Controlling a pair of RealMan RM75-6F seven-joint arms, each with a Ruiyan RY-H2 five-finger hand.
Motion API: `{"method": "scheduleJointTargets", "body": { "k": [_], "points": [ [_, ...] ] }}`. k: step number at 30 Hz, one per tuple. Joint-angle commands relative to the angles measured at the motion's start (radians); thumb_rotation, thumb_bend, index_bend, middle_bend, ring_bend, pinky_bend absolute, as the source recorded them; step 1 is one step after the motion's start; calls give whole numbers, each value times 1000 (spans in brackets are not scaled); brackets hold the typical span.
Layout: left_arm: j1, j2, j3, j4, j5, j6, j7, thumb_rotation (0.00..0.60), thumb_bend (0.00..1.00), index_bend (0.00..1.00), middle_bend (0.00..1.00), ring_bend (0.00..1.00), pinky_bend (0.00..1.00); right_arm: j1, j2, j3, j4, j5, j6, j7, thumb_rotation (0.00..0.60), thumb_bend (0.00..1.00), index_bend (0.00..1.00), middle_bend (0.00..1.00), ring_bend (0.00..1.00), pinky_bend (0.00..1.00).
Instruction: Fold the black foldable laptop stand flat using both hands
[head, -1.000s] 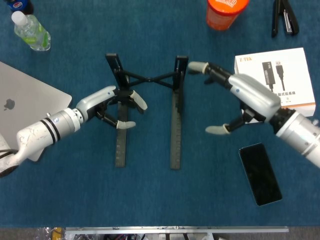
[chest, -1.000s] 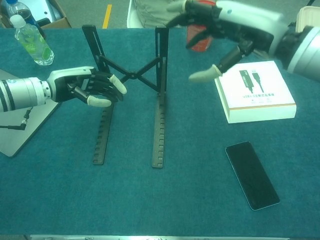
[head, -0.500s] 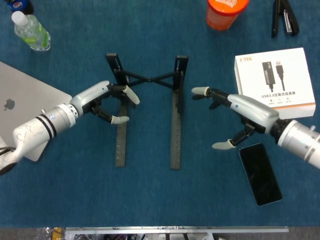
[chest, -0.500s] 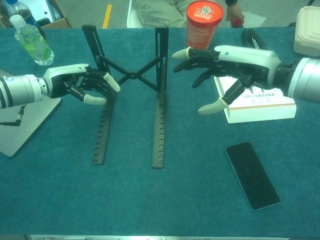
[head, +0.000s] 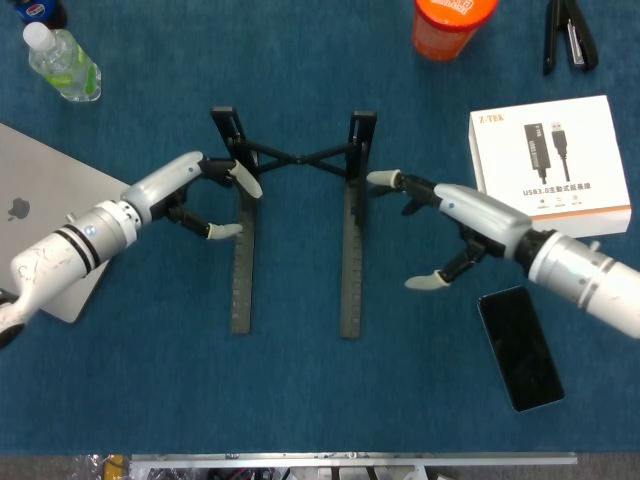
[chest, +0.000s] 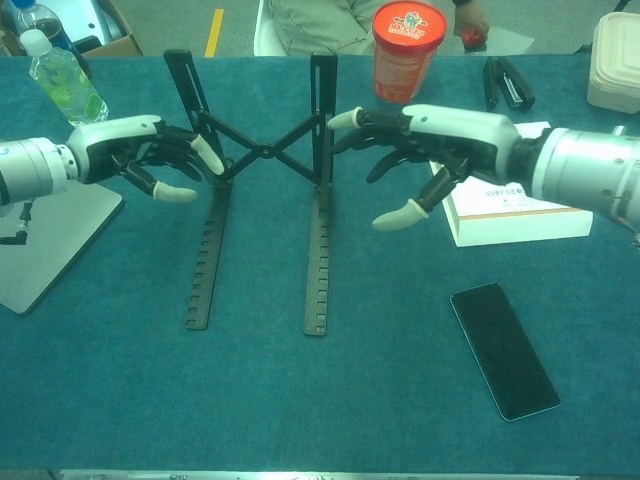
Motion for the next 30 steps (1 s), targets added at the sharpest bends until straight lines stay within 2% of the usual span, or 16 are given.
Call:
{"method": "scheduleJointTargets", "body": {
  "k": [1,15,30],
  "points": [
    [11,13,-8,-11,-13,-4,23,600,236,362,381,212,204,11,-28,5,19,11,-9,-5,600,111,0,132,39,212],
    [34,43,-26,-42,-20,-15,59,600,236,362,381,212,204,48,-141,26,110,88,-52,-45,600,112,0,133,39,212],
    [56,59,-32,-41,-5,-7,51,600,236,362,381,212,204,66,-247,54,235,172,-54,-157,600,113,0,134,40,212]
  ]
}}
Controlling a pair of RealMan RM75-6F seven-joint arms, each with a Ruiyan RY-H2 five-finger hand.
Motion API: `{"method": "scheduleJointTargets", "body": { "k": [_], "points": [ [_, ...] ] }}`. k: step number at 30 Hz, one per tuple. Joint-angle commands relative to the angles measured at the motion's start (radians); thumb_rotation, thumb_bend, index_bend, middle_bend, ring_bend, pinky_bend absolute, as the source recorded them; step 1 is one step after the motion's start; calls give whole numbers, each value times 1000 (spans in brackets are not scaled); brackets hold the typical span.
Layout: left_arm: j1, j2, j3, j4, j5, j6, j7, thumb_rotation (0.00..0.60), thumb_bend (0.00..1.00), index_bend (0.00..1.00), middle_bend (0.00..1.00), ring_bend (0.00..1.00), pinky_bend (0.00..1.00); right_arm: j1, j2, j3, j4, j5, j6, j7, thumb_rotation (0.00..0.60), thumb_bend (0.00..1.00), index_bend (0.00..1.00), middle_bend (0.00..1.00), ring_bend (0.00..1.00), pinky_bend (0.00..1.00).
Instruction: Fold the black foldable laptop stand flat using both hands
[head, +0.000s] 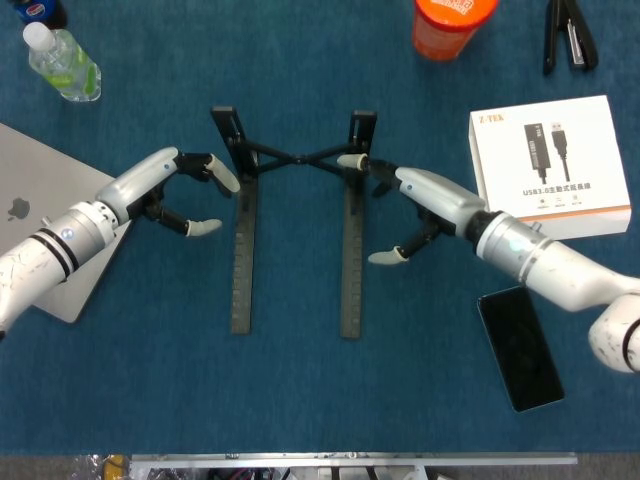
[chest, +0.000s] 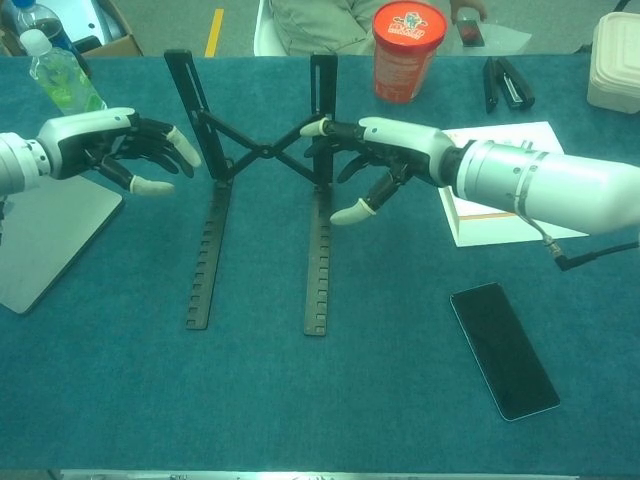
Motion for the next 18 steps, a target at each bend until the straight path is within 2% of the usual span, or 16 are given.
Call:
{"method": "scheduleJointTargets", "body": {
  "k": [1,11,15,18],
  "points": [
    [3,1,0,2,3,2,-3,600,236,362,381,212,204,3,-11,4,14,15,0,-28,600,113,0,134,40,212],
    [14,6,0,8,13,10,-13,600,236,362,381,212,204,2,-17,16,32,59,-8,-81,600,113,0,134,40,212],
    [16,7,-1,8,15,10,-12,600,236,362,381,212,204,-5,4,24,-4,50,-15,-62,600,113,0,134,40,212],
    [16,12,-3,5,15,9,-5,600,236,362,381,212,204,-18,50,29,-66,0,-19,-18,600,112,0,134,40,212]
  ]
}}
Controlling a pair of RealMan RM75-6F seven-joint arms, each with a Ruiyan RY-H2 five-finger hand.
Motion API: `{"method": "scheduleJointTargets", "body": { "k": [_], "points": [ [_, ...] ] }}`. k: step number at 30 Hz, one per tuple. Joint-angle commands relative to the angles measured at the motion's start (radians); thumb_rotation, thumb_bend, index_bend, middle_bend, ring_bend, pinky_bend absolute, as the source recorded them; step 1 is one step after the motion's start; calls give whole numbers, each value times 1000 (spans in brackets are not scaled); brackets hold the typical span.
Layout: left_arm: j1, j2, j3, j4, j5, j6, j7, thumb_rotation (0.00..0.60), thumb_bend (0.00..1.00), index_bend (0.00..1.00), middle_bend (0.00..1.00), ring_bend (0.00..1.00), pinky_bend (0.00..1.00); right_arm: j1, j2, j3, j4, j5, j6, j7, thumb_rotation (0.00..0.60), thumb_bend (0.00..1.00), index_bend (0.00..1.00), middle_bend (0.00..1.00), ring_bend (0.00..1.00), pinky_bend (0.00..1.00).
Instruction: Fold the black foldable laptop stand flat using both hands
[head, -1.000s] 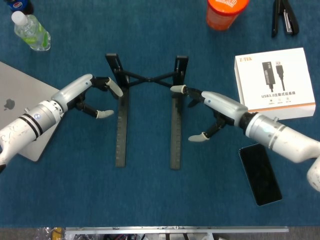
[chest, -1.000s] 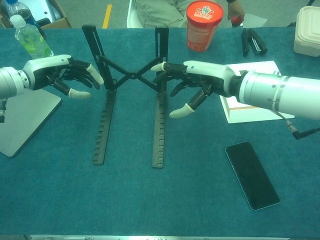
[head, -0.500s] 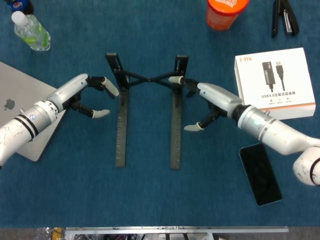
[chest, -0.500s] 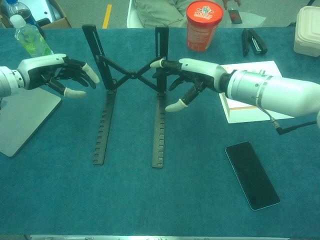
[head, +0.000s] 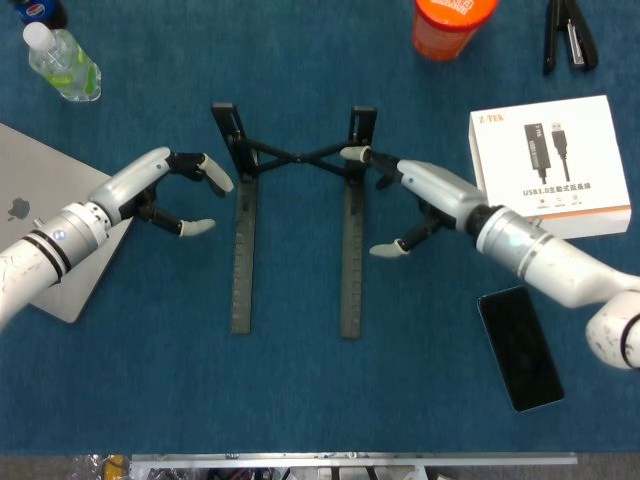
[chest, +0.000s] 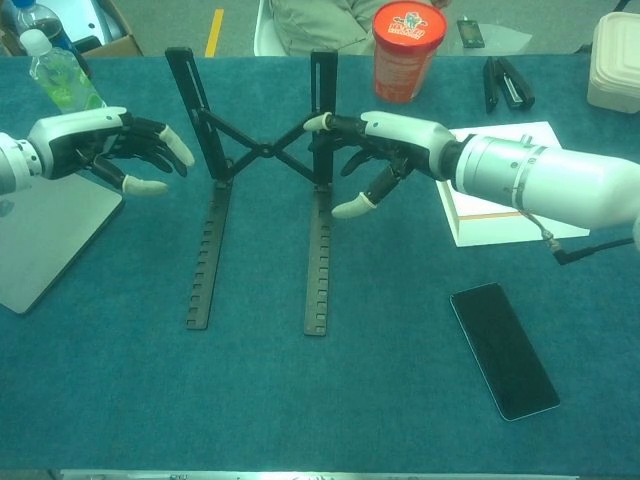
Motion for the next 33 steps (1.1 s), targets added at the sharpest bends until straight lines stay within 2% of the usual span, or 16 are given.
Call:
{"method": "scheduleJointTargets", "body": {
  "k": [1,9,15,24,33],
  "points": [
    [1,4,-1,-2,-1,-1,4,600,236,362,381,212,204,-15,51,4,-60,-56,-2,42,600,112,0,134,40,212],
    [15,27,-11,-14,-21,1,31,600,236,362,381,212,204,-80,216,-2,-201,-227,103,173,600,113,0,134,40,212],
    [20,35,-16,-21,-29,-6,43,600,236,362,381,212,204,-120,292,-1,-223,-313,230,232,600,112,0,134,40,212],
    [23,46,-27,-33,-38,-19,69,600,236,362,380,212,204,-119,289,14,-183,-262,266,204,600,112,0,134,40,212],
    [36,54,-30,-35,-47,-28,84,600,235,362,380,212,204,-94,266,40,-134,-197,250,205,600,113,0,134,40,212]
  ]
}}
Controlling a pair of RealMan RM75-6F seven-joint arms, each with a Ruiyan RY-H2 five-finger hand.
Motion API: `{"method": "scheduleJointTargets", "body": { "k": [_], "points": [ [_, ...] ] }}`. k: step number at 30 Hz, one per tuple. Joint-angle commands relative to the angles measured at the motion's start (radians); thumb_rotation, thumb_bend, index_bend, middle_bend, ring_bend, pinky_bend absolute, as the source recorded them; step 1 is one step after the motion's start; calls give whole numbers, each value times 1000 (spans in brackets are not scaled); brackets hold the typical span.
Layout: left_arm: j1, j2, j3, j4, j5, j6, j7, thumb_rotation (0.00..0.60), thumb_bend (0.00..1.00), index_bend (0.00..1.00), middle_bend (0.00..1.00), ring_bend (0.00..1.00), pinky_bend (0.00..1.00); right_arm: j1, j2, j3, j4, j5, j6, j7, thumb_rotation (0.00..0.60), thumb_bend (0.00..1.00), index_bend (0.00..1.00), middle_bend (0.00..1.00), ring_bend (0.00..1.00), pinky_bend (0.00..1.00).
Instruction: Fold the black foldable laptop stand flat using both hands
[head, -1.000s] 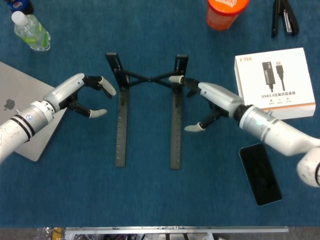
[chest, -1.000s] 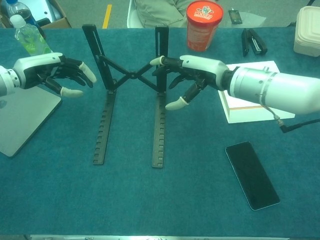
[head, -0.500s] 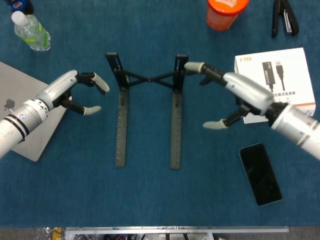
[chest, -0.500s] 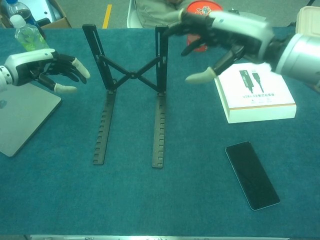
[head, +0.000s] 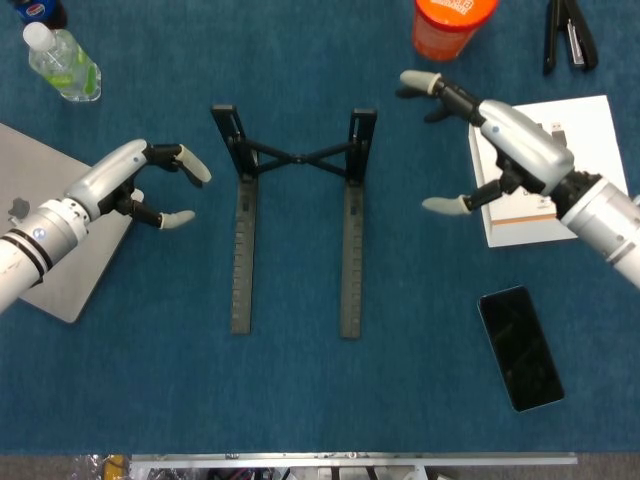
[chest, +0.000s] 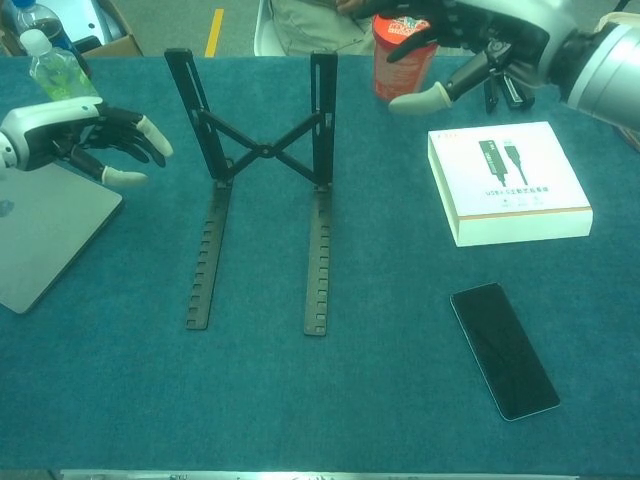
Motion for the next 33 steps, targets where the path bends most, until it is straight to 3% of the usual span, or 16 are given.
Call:
{"method": "scheduleJointTargets", "body": {
  "k": [1,19,33],
  "points": [
    [3,2,-2,0,-1,1,0,600,235,362,380,212,204,13,-12,10,17,23,-15,-2,600,113,0,134,40,212],
    [50,36,-12,29,-44,2,40,600,236,362,370,190,204,114,-171,36,109,108,-122,-64,600,113,0,134,39,212],
    [94,57,-38,60,-67,16,16,600,236,362,369,188,204,88,-123,-44,-3,17,-131,-69,600,112,0,134,40,213]
  ]
}}
